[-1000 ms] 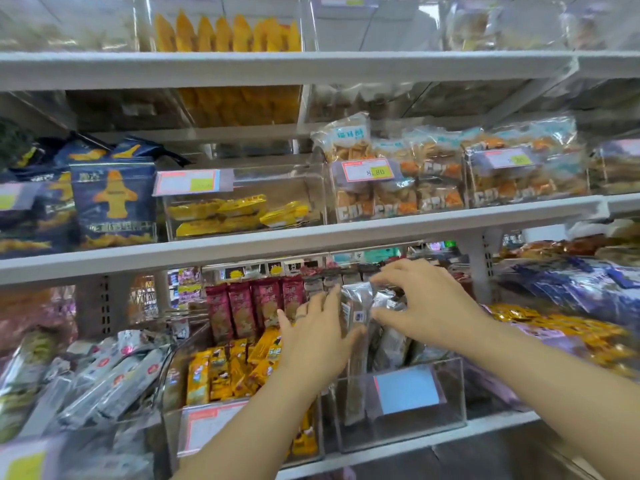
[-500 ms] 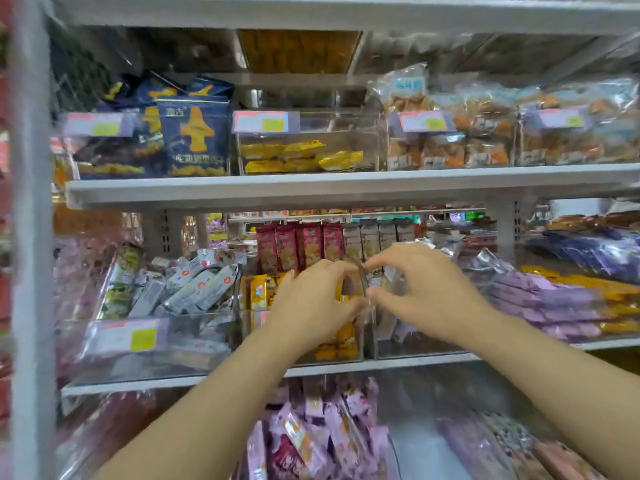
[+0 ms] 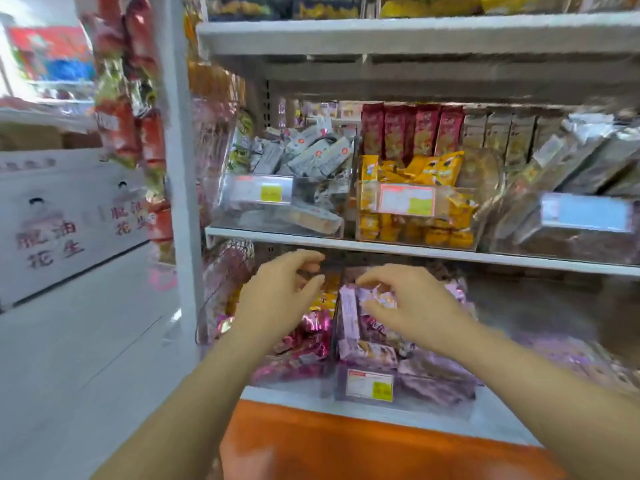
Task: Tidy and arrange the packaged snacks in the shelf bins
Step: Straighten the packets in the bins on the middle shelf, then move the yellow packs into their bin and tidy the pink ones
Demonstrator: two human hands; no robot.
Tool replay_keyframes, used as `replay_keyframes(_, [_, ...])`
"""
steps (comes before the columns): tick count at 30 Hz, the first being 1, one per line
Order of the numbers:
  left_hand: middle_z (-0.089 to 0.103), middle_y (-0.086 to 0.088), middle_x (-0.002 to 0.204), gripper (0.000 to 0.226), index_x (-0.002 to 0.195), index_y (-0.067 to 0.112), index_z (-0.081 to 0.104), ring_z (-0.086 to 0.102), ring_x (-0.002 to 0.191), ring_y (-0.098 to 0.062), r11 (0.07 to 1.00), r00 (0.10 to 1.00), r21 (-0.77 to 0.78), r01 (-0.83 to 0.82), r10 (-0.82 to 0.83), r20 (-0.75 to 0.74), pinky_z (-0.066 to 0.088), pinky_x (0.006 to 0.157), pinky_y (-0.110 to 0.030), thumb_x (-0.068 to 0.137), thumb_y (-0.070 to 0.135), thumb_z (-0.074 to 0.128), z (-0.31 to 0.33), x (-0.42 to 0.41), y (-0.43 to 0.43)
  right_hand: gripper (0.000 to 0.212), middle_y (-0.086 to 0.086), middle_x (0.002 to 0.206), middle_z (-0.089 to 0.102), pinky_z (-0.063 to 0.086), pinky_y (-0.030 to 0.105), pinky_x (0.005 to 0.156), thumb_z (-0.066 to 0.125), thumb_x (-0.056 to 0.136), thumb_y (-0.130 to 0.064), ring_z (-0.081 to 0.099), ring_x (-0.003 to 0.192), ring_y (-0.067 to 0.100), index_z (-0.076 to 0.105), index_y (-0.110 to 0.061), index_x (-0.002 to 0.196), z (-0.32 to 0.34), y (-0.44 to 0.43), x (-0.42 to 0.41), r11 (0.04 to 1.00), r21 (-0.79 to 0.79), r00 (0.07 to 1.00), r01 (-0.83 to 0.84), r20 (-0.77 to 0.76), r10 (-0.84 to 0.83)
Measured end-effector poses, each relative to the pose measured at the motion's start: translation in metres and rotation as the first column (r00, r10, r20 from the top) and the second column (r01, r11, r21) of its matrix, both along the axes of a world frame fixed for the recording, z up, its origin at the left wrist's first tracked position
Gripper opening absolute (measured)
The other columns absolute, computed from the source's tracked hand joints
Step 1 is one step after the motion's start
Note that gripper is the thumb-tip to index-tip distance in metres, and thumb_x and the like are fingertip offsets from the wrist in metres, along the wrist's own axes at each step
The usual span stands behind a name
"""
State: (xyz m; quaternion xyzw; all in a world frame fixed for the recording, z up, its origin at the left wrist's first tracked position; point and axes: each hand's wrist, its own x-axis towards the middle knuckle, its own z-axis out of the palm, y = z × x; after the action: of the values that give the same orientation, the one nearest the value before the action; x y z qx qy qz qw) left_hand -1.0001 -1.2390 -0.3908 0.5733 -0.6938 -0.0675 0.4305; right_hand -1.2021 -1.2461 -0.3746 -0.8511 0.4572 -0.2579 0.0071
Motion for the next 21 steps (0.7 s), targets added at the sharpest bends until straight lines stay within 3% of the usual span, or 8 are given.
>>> replay_keyframes(5, [0.064,0.017,0.102,0.027,0.115,0.030,0.062,0.063,0.092,-0.008,0.987,0.994,0.143,-0.071,0.082,-0.073,0.054,0.082,-0.038,0.088,0.027,0.063,-0.058,0.052,-0.012,0.040,-0.011,0.131,0.055,0.041,0.025,0.095,0.059,0.091,-0.036,0.050,0.116,0.009,0.054,-0.028,0.130,-0.036,-0.017,0.030,0.984,0.165,0.978,-0.061,-0.187,0.092])
replay_keyframes(8, [0.060,0.012,0.115,0.032,0.119,0.028,0.062,0.058,0.103,-0.008,0.978,0.991,0.194,-0.075,0.095,-0.098,0.048,0.091,-0.031,0.087,0.028,0.067,-0.086,0.073,-0.017,0.049,-0.009,0.136,0.050,0.037,0.027,0.103,0.061,0.089,-0.040,0.045,0.123,0.009,0.047,-0.031,0.135,-0.056,-0.033,0.048,0.967,0.240,0.961,-0.083,-0.237,0.141])
replay_keyframes(12, [0.050,0.011,0.124,0.048,0.130,0.030,0.052,0.048,0.115,-0.005,0.950,0.994,0.298,0.088,-0.067,-0.083,0.038,0.093,-0.015,0.086,0.029,0.069,-0.106,0.087,-0.021,0.067,-0.007,0.144,0.040,0.034,0.028,0.107,0.062,0.087,-0.043,0.041,0.129,0.013,0.030,-0.031,0.146,-0.076,-0.052,0.067,0.958,0.276,0.943,-0.077,-0.292,0.160])
replay_keyframes(14, [0.047,0.014,0.126,0.056,0.135,0.033,0.047,0.046,0.117,-0.004,0.926,0.991,0.353,0.133,-0.131,-0.029,0.035,0.093,-0.014,0.084,0.034,0.070,-0.114,0.091,-0.026,0.075,-0.007,0.146,0.039,0.034,0.034,0.108,0.064,0.085,-0.046,0.041,0.130,0.015,0.022,-0.036,0.147,-0.084,-0.059,0.073,0.953,0.292,0.950,-0.079,-0.268,0.161])
replay_keyframes(18, [0.044,0.011,0.129,0.060,0.138,0.031,0.044,0.045,0.115,-0.008,0.917,0.984,0.373,0.142,-0.172,0.049,0.038,0.096,-0.021,0.084,0.033,0.070,-0.118,0.093,-0.040,0.080,-0.007,0.131,0.055,0.039,0.040,0.104,0.065,0.082,-0.049,0.053,0.113,0.018,0.015,-0.047,0.144,-0.096,-0.068,0.078,0.951,0.301,0.956,-0.073,-0.250,0.152])
replay_keyframes(21, [0.046,0.007,0.126,0.063,0.139,0.029,0.043,0.045,0.108,-0.008,0.912,0.979,0.380,0.153,-0.193,0.069,0.040,0.093,-0.023,0.083,0.032,0.071,-0.118,0.093,-0.053,0.077,-0.007,0.116,0.061,0.029,0.034,0.112,0.064,0.085,-0.047,0.056,0.101,0.010,0.016,-0.045,0.144,-0.095,-0.067,0.079,0.950,0.307,0.949,-0.059,-0.279,0.149])
